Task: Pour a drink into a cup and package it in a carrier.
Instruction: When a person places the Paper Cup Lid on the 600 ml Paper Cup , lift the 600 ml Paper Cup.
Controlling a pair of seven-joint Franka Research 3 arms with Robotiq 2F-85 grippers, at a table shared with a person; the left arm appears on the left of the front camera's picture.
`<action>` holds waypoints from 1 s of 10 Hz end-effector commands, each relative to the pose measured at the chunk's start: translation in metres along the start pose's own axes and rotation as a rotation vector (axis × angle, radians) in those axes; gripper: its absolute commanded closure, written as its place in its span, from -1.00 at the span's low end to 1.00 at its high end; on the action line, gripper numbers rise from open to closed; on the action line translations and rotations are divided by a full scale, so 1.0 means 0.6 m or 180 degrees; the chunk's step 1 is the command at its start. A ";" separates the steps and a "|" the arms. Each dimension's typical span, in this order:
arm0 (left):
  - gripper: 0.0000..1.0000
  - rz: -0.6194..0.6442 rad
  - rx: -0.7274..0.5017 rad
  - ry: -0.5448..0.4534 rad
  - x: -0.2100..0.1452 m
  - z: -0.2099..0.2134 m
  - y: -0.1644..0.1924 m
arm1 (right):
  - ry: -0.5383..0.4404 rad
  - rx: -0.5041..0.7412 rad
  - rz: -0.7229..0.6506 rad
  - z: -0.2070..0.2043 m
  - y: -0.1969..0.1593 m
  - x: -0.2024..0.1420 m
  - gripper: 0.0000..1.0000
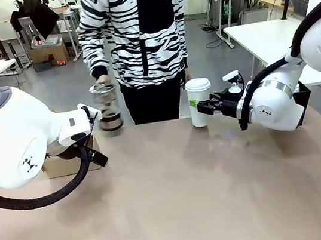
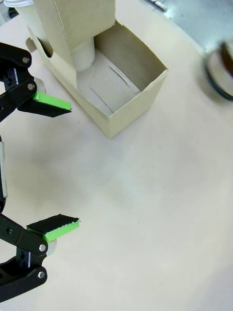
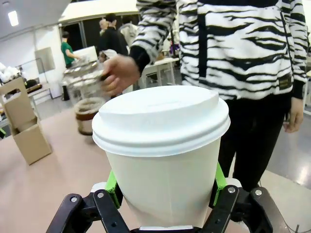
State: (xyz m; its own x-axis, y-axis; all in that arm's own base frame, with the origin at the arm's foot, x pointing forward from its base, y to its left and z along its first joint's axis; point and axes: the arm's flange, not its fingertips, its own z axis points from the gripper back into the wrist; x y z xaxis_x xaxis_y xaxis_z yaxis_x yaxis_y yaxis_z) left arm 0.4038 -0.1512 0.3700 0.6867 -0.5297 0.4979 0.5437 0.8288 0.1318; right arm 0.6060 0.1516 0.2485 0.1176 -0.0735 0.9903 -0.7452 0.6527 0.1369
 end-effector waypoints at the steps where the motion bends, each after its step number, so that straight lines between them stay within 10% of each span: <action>1: -1.00 -0.0002 -0.0003 -0.0004 0.000 0.001 0.000 | -0.0036 0.0043 -0.0027 0.002 0.003 0.003 -0.60; 10: -1.00 -0.0002 -0.0003 -0.0004 0.000 0.001 0.000 | -0.0014 0.0009 -0.0013 0.005 -0.001 -0.006 -0.60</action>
State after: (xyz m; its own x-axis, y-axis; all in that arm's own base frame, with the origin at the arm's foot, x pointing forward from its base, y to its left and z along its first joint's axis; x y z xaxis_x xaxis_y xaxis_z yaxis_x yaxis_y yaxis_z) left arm 0.4038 -0.1512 0.3700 0.6867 -0.5297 0.4980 0.5437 0.8288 0.1318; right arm 0.6039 0.1486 0.2429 0.1210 -0.0784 0.9896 -0.7458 0.6507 0.1427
